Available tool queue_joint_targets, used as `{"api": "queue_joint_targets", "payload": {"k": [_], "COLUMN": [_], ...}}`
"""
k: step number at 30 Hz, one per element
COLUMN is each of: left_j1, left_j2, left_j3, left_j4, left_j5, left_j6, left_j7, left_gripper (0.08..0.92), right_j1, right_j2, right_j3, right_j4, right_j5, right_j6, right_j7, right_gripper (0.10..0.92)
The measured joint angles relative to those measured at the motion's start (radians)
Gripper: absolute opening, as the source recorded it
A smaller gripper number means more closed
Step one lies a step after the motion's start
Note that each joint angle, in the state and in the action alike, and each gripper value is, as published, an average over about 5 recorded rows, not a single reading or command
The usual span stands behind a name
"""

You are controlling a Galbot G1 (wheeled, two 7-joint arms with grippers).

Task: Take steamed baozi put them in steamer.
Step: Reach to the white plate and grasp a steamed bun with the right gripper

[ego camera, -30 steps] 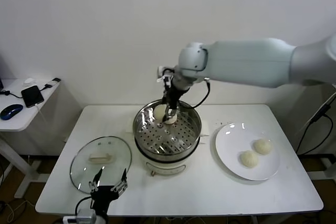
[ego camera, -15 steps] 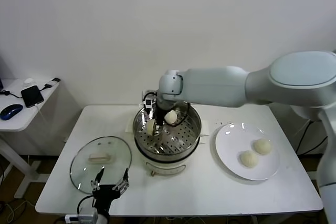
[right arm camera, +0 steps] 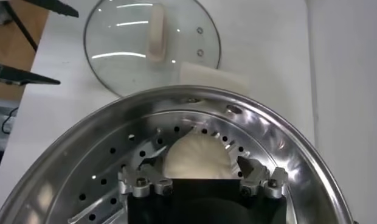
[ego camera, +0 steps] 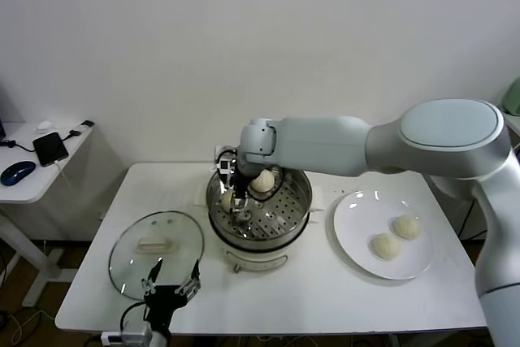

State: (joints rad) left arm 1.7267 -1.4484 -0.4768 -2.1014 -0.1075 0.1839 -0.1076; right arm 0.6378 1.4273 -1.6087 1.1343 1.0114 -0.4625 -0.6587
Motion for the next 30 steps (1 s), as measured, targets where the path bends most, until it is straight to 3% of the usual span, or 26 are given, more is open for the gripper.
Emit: {"api": "queue_joint_targets", "payload": {"k": [7, 15, 23, 30], "left_j1": [0.011, 0.013, 0.012, 0.012], "left_j2": [0.000, -0.001, -0.011, -0.028], "left_j3": [0.011, 0.012, 0.015, 0.014], "left_j4": [-0.008, -0.008, -0.001, 0.008], "left_j5": [0.010, 0.014, 0.021, 0.032], "left_j6": [-0.003, -0.005, -0.008, -0.008], "left_j7": [0.000, 0.000, 0.000, 0.000], "left_gripper": [0.823, 0.823, 0.823, 0.823], "right_j1": [0.131, 0.320, 0.391, 0.229], "right_j2": [-0.119, -0.356, -0.571, -0.732], "right_j3": [-0.047, -0.178, -0.266, -0.208], "right_j4": [0.029, 0.119, 0.212, 0.225], "right_j5": [-0.009, -0.088, -0.219, -0.410], "right_j6": [0.125, 0.244, 0.284, 0.270], "right_j7": [-0.174, -0.346, -0.397, -0.379], "right_gripper": [0.822, 0.823, 0.823, 0.823]}}
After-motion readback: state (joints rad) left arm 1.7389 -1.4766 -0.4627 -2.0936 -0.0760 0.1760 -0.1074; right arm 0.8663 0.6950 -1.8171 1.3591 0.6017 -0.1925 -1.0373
